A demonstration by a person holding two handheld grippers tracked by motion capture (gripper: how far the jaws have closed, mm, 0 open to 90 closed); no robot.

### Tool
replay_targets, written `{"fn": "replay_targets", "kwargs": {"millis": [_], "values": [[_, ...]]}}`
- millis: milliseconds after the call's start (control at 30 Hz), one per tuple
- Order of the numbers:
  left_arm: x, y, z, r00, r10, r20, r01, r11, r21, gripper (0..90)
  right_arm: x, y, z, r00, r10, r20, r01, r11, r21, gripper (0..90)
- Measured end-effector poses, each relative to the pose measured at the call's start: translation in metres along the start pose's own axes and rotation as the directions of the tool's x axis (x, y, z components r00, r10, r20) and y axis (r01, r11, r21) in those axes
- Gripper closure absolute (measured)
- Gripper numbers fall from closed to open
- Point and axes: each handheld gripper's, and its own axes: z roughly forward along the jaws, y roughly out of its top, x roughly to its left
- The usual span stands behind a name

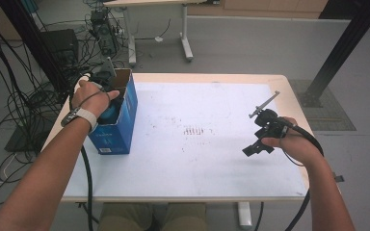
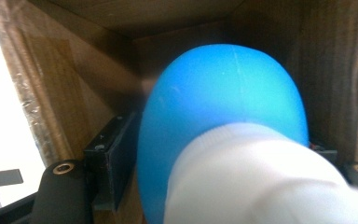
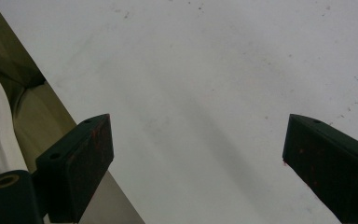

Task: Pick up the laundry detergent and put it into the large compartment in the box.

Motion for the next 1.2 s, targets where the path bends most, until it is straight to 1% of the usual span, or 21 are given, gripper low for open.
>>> {"fn": "replay_targets", "kwargs": {"millis": [133, 200, 700, 733, 767, 800, 1033, 1200], "values": [[0.000, 0.002, -0.003, 1.0000, 0.006, -0.001, -0.006, 0.9999, 0.012, 28.7, 0.002, 0.001, -0.001, 1.0000, 0.002, 0.001, -0.002, 1.000, 0.001, 8.4], [0.000, 0.001, -0.006, 1.0000, 0.007, -0.001, -0.007, 0.9999, 0.010, 28.6, 0.003, 0.001, -0.001, 1.0000, -0.006, 0.002, 0.006, 1.000, 0.000, 8.4], [0.002, -0.003, -0.017, 0.9998, 0.015, 0.011, -0.014, 0.9999, -0.007, 27.3, 0.007, -0.002, -0.006, 1.0000, -0.001, 0.009, 0.001, 1.000, -0.004, 8.4], [0.001, -0.004, -0.018, 0.9999, 0.012, 0.004, -0.012, 0.9999, -0.009, 26.4, 0.007, -0.002, -0.006, 0.9999, -0.005, 0.011, 0.005, 1.000, -0.002, 8.4], [0.003, -0.004, -0.019, 0.9998, 0.009, 0.018, -0.009, 0.9999, -0.010, 23.1, 0.007, -0.002, -0.006, 0.9999, -0.003, 0.011, 0.003, 1.000, -0.003, 8.4], [0.003, -0.004, -0.019, 0.9998, 0.011, 0.018, -0.011, 0.9999, -0.009, 21.4, 0.007, -0.001, -0.006, 0.9999, -0.005, 0.010, 0.005, 1.000, -0.003, 8.4], [0.001, -0.007, -0.024, 0.9999, 0.012, 0.010, -0.012, 0.9997, -0.020, 19.9, 0.009, 0.000, -0.006, 0.9999, -0.010, 0.008, 0.010, 1.000, -0.005, 8.4], [0.000, -0.007, -0.031, 0.9999, 0.013, 0.003, -0.013, 0.9996, -0.025, 13.1, 0.010, 0.000, -0.008, 0.9998, -0.013, 0.012, 0.013, 1.000, -0.007, 8.4]]}}
